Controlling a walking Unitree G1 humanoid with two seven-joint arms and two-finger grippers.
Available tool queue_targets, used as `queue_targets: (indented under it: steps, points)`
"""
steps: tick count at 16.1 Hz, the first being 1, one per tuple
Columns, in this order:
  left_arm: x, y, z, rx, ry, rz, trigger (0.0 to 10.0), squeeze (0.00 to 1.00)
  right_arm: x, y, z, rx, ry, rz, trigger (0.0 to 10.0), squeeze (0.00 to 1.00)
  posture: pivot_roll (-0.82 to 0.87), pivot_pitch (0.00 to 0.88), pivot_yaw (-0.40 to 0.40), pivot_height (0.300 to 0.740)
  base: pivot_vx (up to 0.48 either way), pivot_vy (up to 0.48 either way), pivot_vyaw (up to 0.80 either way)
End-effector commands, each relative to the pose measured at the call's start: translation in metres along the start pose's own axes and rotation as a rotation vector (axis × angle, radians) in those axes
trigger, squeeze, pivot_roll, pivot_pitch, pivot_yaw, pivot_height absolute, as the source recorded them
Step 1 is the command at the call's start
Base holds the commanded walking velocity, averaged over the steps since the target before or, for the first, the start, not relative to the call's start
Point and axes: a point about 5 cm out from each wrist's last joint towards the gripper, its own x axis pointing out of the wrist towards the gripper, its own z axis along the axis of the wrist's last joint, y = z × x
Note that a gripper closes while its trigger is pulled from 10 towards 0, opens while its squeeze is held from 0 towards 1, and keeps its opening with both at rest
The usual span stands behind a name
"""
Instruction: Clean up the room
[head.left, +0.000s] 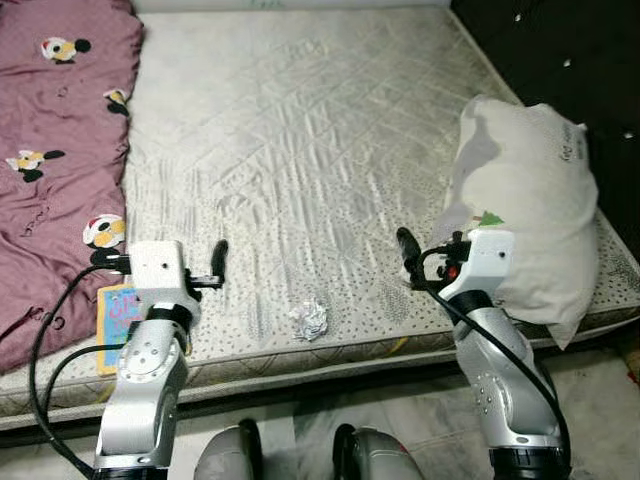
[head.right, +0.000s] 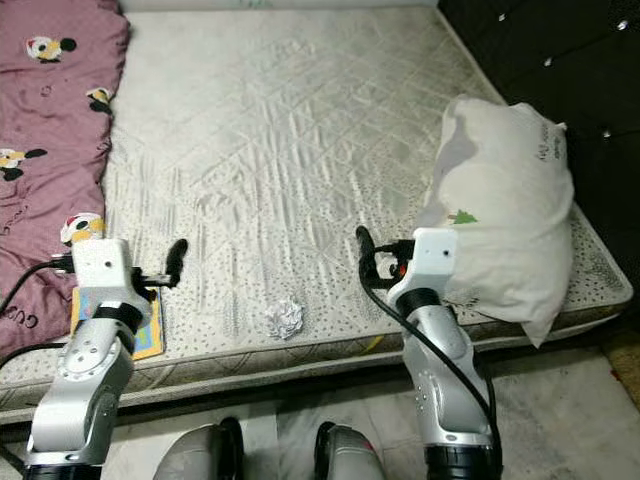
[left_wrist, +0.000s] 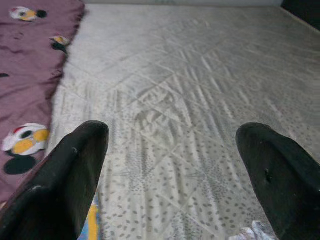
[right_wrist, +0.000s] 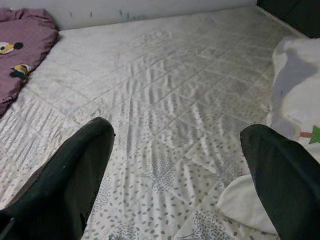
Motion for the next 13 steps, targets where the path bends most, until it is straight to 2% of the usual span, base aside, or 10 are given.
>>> queue_targets:
  steps: [1, 4, 10, 13]
  points:
    - [-0.0038, 0.0025, -0.0027, 0.025, 0.008, 0.001, 10.0, 0.0, -0.0032, -0.001, 0.0034, 0.003, -0.014, 0.002, 10.0, 0.0, -0.02, 0.187, -0.048, 0.71, 0.0, 0.0, 0.0]
    - [-0.0017, 0.003, -0.0007, 0.03, -0.004, 0.009, 10.0, 0.0, -0.0023, -0.0004, 0.0045, 0.006, -0.02, 0.01, 10.0, 0.0, -0.03, 0.187, -0.05, 0.681, 0.0, 0.0, 0.0]
    - [-0.0033, 0.0016, -0.0019, 0.032, -0.003, 0.024, 10.0, 0.0, -0.0013, 0.0024, 0.002, 0.007, -0.01, 0.033, 10.0, 0.0, -0.02, 0.19, -0.065, 0.681, 0.0, 0.0, 0.0]
    - [-0.004, 0.0024, -0.0039, 0.03, 0.002, 0.043, 10.0, 0.0, 0.0017, 0.0054, 0.0024, -0.004, -0.008, 0.051, 10.0, 0.0, -0.02, 0.188, -0.07, 0.651, 0.0, 0.0, 0.0]
